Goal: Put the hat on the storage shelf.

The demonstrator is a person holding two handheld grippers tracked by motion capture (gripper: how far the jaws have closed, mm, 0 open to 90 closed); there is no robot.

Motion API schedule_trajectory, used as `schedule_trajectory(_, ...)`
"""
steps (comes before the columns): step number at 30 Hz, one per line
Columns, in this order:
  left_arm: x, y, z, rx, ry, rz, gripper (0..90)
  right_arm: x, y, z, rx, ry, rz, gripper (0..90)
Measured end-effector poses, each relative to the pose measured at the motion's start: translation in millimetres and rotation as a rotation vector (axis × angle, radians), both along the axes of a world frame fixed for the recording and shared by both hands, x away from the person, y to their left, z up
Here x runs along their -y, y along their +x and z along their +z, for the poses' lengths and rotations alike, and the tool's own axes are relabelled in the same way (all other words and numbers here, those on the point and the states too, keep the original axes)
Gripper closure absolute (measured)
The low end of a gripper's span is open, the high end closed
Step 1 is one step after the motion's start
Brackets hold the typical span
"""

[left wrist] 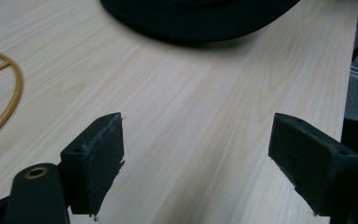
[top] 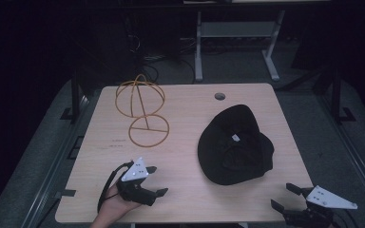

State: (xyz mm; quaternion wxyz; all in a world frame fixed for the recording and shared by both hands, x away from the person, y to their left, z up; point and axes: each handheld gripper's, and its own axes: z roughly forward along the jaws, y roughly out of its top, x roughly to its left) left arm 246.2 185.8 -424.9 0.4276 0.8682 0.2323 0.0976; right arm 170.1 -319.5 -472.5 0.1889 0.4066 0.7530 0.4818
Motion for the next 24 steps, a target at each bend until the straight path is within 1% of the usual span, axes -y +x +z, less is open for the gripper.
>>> schedule_trajectory(2, 7.8, -0.3, 2.8, 0.003, -0.004, -0.017, 17.6, 0.1, -0.2, 0.7, -0.001, 0.003, -0.002, 14.3)
schedule_trajectory(3, 7.8, -0.3, 2.8, 0.003, -0.004, -0.017, 17.6, 0.1, -0.2, 0.7, -0.001, 0.003, -0.002, 14.3)
schedule_trajectory(4, 12.1, 0.0, 4.6, 0.002, -0.009, -0.032, 17.6, 0.2, -0.2, 0.6, 0.000, 0.004, -0.002, 14.3)
schedule_trajectory(5, 12.1, 0.0, 4.6, 0.002, -0.009, -0.032, 17.6, 0.2, -0.2, 0.6, 0.000, 0.003, -0.001, 14.3)
schedule_trajectory(6, 19.0, 0.4, 7.0, 0.005, -0.007, -0.046, 17.6, 0.0, -0.2, 0.6, 0.000, 0.001, 0.000, 14.3)
schedule_trajectory(7, 19.0, 0.4, 7.0, 0.005, -0.007, -0.046, 17.6, 0.0, -0.2, 0.6, 0.000, 0.001, 0.000, 14.3)
schedule_trajectory(9, 25.5, 1.6, 9.0, 0.007, -0.006, -0.061, 17.6, 0.0, -0.2, 0.8, 0.001, 0.001, 0.001, 14.3)
schedule_trajectory(10, 32.0, 2.6, 10.5, 0.006, -0.005, -0.075, 17.6, 0.3, -0.6, 1.3, 0.001, 0.002, 0.001, 14.3)
schedule_trajectory(11, 32.0, 2.6, 10.5, 0.006, -0.005, -0.075, 17.6, 0.3, -0.6, 1.3, 0.001, 0.002, 0.001, 14.3)
schedule_trajectory(12, 40.7, 3.7, 12.4, 0.006, -0.002, -0.095, 17.2, 0.8, -0.6, 1.2, 0.001, 0.004, 0.000, 14.3)
schedule_trajectory(14, 49.0, 4.4, 13.6, 0.008, 0.002, -0.112, 17.2, 1.1, -0.6, 1.2, 0.002, 0.005, 0.001, 14.2)
schedule_trajectory(15, 49.0, 4.4, 13.6, 0.008, 0.002, -0.112, 17.2, 1.1, -0.6, 1.2, 0.002, 0.005, 0.001, 14.2)
schedule_trajectory(17, 57.4, 4.6, 14.7, 0.007, 0.004, -0.129, 17.1, 1.4, -0.8, 1.5, 0.003, 0.004, 0.000, 14.2)
schedule_trajectory(18, 65.9, 4.6, 15.5, 0.010, 0.007, -0.147, 17.2, 1.9, -0.8, 1.7, 0.007, 0.005, 0.000, 14.2)
schedule_trajectory(20, 73.1, 4.8, 16.2, 0.009, 0.008, -0.162, 17.2, 2.3, -0.8, 1.6, 0.005, 0.010, -0.002, 14.2)
schedule_trajectory(21, 73.1, 4.8, 16.2, 0.009, 0.008, -0.162, 17.2, 2.3, -0.8, 1.6, 0.005, 0.010, -0.002, 14.2)
schedule_trajectory(22, 82.2, 5.5, 16.4, 0.011, 0.013, -0.177, 17.2, 2.7, -0.8, 1.6, 0.005, 0.011, -0.001, 14.2)
schedule_trajectory(23, 82.2, 5.5, 16.4, 0.011, 0.013, -0.177, 17.2, 2.7, -0.8, 1.6, 0.005, 0.011, -0.001, 14.2)
schedule_trajectory(24, 89.7, 6.9, 16.0, 0.002, 0.009, -0.193, 17.2, 3.0, -0.7, 1.9, 0.011, 0.008, 0.001, 14.2)
